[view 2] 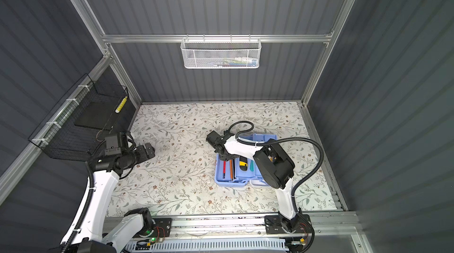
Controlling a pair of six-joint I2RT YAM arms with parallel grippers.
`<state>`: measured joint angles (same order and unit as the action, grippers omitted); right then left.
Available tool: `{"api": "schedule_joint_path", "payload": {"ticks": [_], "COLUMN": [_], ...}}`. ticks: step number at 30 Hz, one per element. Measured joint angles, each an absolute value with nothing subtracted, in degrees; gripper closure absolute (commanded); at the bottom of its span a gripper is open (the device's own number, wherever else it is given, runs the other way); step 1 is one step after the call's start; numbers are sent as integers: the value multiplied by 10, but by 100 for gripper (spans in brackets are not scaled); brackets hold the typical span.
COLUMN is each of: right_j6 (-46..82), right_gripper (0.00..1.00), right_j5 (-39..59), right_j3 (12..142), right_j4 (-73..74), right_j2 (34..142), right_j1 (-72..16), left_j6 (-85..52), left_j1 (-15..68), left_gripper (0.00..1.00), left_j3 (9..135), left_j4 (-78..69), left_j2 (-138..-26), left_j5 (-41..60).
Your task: Pack the tool kit
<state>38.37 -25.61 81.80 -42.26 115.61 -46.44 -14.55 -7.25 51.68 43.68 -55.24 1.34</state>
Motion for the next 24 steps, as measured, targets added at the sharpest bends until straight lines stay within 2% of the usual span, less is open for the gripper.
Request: {"api": "schedule_joint_path", "payload": {"ticks": [2,4,10,18,22,24], "right_j6": [383,383,374,360,350,344], "right_gripper": [98,89,72,65,62,59], "right_j5": [-255,-255,-253,-241,-236,-232], "right_j3": [823,824,826,828,819,790], "right_j4": [-420,-420,-418,-412,-396,-371], "right_j2": [1159,1159,1159,1113,1031,962], "right_j1": [-465,-464,-462,-470,-478,-482], "left_j6": [-145,-145,-143,-137,-150,-169], "left_j1": [-72,-72,-72,-72,-45,6], "left_gripper": [1,1,1,1,0,1], "left_j3": [517,517,517,517,517,517], "left_j4": [437,437,436,427,407,392], "left_j2": [-552,-552,-554,-565,-565,-565], "left_j5": [13,13,20,50,73,69]}}
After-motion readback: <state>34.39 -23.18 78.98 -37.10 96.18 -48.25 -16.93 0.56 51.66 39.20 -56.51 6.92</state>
